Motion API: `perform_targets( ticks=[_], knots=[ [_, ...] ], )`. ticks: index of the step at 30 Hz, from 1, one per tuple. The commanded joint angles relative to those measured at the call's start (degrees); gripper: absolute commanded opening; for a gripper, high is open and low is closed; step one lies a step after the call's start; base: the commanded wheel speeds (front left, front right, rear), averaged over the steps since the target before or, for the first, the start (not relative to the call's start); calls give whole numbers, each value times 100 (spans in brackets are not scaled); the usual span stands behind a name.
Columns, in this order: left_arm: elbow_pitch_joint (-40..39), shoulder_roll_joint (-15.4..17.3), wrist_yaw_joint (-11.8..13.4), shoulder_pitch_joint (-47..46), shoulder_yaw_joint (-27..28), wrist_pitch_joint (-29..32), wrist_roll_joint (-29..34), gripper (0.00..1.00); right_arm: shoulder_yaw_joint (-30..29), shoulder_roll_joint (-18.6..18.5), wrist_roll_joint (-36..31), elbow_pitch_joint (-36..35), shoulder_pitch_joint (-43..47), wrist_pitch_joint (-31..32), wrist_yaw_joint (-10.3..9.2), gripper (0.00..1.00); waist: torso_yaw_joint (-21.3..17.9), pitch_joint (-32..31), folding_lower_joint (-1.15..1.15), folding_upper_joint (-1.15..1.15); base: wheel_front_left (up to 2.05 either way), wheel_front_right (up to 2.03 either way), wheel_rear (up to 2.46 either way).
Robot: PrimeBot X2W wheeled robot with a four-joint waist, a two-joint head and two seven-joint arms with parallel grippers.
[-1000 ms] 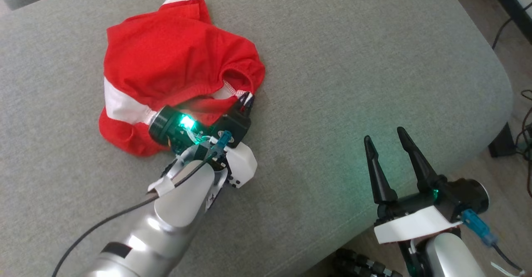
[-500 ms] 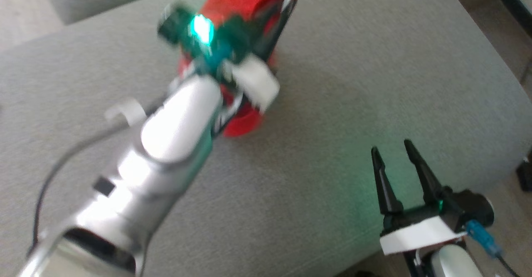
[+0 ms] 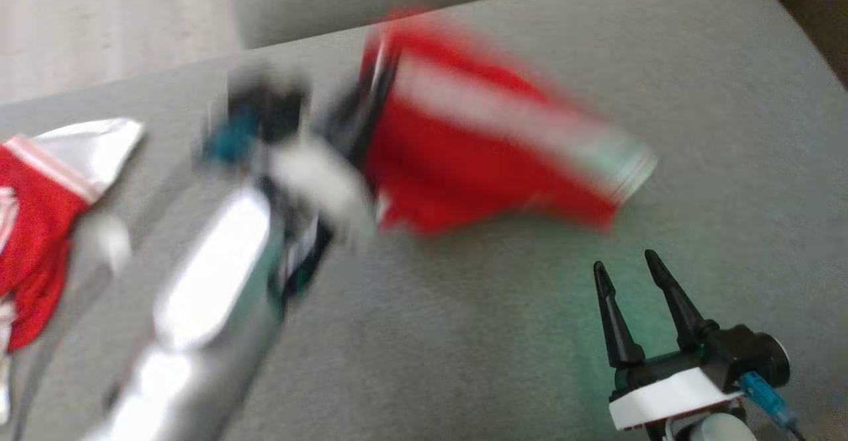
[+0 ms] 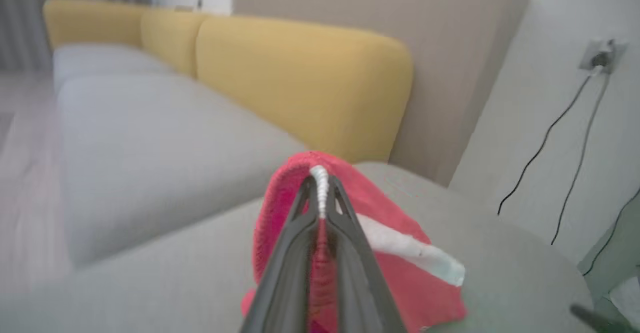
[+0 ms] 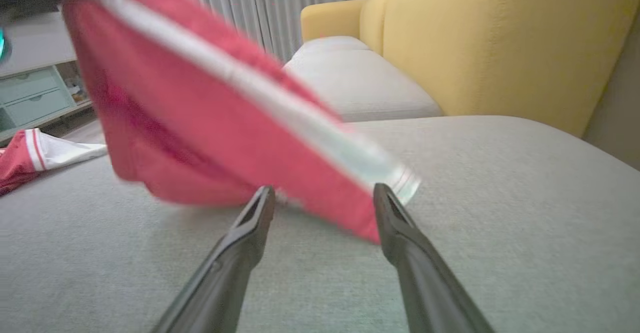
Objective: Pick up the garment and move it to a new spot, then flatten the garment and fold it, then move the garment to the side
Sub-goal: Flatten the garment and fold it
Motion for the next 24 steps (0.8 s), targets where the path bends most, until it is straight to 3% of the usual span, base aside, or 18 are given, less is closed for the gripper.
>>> perform_targets(
  ticks=[1, 10, 15, 24],
  knots=[
    [-246, 164, 41, -27, 239, -95, -69, 0, 125, -30, -1, -171, -64, -22, -4, 100, 262, -77, 1, 0, 0, 0, 0],
    [-453, 595, 20, 1576, 298, -933, -332, 0, -63, -30, 490, 439, -323, -22, -4, 100, 826, 67, 1, 0, 0, 0, 0],
    [-444, 743, 70, 1763, 369, -1156, -285, 0, -152, -30, 417, 1065, -798, -22, -4, 100, 923, 155, 1, 0, 0, 0, 0],
    [-368, 821, 91, 1695, 402, -1267, -251, 0, 267, -39, 721, 2254, -1700, -22, -4, 100, 989, 364, 1, 0, 0, 0, 0]
  ],
)
